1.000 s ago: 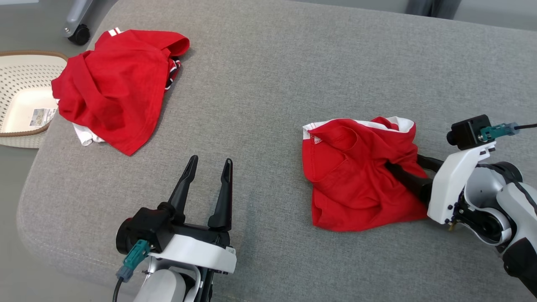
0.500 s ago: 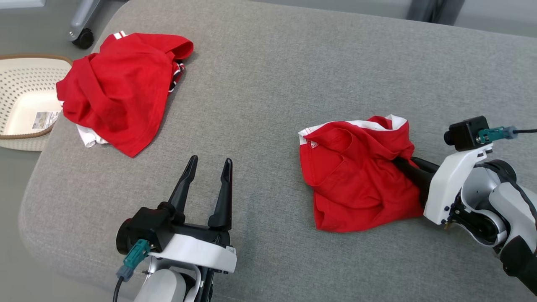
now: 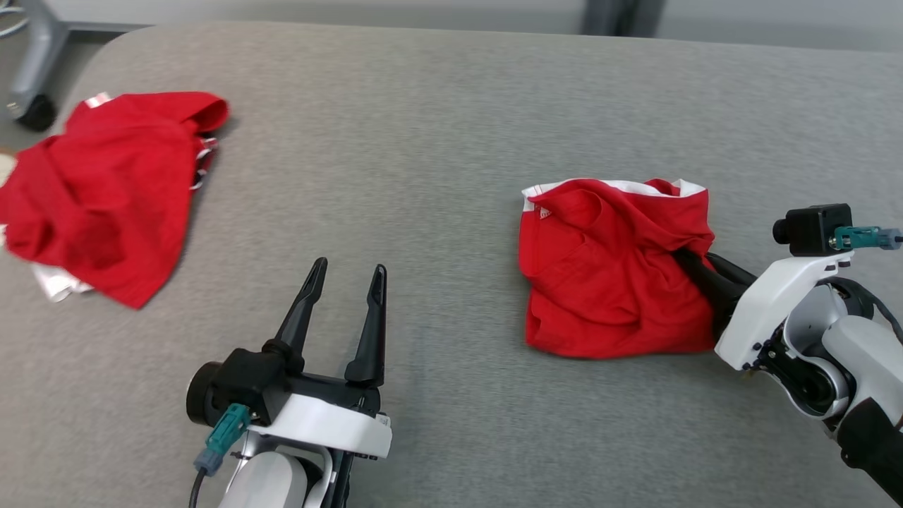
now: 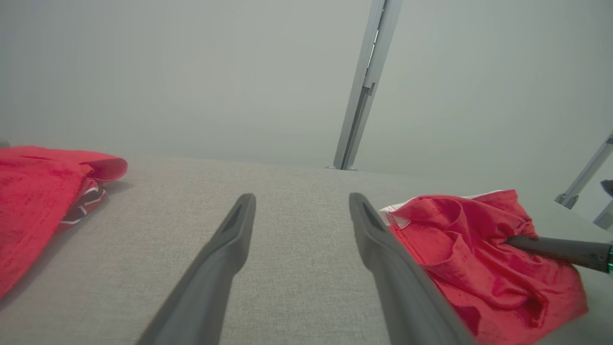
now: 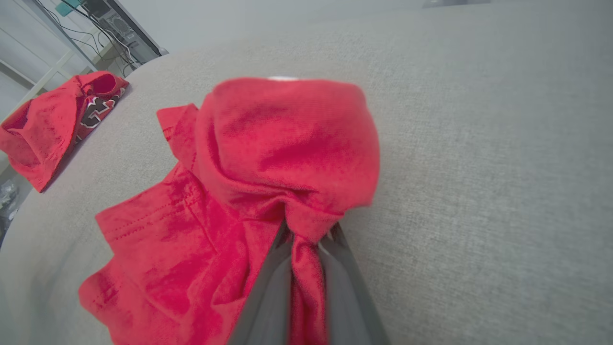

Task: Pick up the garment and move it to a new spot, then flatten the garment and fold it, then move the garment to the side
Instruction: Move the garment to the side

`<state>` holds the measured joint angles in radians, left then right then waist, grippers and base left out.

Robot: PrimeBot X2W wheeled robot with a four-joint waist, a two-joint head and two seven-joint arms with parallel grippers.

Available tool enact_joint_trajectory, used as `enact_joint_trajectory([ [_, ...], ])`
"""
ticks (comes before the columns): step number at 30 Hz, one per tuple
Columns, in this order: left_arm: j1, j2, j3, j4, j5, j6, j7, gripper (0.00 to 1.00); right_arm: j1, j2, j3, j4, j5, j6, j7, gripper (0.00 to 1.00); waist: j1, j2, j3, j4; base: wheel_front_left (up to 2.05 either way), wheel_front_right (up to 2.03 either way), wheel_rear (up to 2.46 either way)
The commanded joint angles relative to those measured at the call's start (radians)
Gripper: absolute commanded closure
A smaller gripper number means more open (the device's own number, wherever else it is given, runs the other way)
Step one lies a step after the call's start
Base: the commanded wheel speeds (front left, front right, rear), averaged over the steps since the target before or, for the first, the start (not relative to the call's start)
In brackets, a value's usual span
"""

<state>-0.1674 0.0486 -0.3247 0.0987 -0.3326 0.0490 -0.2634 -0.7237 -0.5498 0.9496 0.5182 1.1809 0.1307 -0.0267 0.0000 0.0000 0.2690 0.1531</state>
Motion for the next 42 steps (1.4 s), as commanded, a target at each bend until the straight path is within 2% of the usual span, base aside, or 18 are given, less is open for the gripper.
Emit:
enact_joint_trajectory([
  [1,-0.008,0.004,0.005,-0.001,0.014,-0.006,-0.001,0.0,-0.003,0.001,0.001,0.008,0.006,0.0,-0.018,1.0,0.0,0.0,0.006,-0.053,0.0,0.0,0.0],
  [12,-0.041,0.004,0.015,0.022,0.075,-0.039,-0.001,0.0,-0.027,0.036,-0.024,0.121,0.029,0.0,-0.178,1.0,0.0,0.0,0.025,-0.244,0.0,0.0,0.0],
  [21,-0.056,0.004,0.037,0.041,0.134,-0.069,-0.001,0.0,-0.084,0.06,-0.116,0.264,0.022,0.0,-0.237,1.0,0.0,0.0,0.086,-0.356,0.0,0.0,0.0],
  [27,-0.078,0.004,0.06,0.054,0.187,-0.097,-0.001,0.0,-0.163,0.081,-0.288,0.371,-0.056,0.0,-0.24,1.0,0.0,0.0,0.156,-0.387,0.0,0.0,0.0],
  [29,-0.092,0.005,0.076,0.06,0.219,-0.115,-0.001,0.0,-0.197,0.095,-0.404,0.434,-0.12,0.0,-0.24,1.0,0.0,0.0,0.193,-0.393,0.0,0.0,0.0],
  [32,-0.095,0.005,0.082,0.061,0.233,-0.127,-0.001,0.0,-0.211,0.107,-0.464,0.491,-0.16,0.0,-0.24,1.0,0.0,0.0,0.211,-0.387,0.0,0.0,0.0],
  [37,-0.102,0.005,0.086,0.068,0.243,-0.135,-0.001,0.0,-0.234,0.12,-0.467,0.546,-0.199,0.0,-0.24,1.0,0.0,0.0,0.225,-0.369,0.0,0.0,0.0],
  [42,-0.101,0.006,0.089,0.064,0.23,-0.131,0.0,0.0,-0.278,0.104,-0.408,0.518,-0.227,0.0,-0.24,1.0,0.0,0.0,0.228,-0.348,0.0,0.0,0.0],
])
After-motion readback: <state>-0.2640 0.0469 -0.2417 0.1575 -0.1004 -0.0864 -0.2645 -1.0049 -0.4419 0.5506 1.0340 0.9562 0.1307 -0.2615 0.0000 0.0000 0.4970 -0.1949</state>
